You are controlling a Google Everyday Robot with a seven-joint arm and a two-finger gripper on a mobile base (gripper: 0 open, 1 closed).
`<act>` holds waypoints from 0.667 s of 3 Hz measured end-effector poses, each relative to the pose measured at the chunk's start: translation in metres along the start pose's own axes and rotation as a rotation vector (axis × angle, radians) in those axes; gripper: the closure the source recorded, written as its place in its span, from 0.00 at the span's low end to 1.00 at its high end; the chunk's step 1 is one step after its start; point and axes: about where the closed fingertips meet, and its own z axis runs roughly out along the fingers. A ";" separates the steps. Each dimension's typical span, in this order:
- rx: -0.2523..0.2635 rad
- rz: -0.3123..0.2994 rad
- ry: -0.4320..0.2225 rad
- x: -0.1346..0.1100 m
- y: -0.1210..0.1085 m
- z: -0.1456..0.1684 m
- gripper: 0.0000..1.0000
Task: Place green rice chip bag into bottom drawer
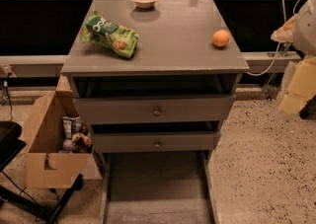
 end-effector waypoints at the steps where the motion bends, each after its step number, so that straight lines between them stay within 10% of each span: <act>1: 0.000 0.000 0.000 0.000 0.000 0.000 0.00; 2: 0.033 -0.020 -0.063 -0.018 -0.013 0.016 0.00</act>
Offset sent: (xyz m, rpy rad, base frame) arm 0.0800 0.0619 -0.0362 0.1844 -0.1873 0.1118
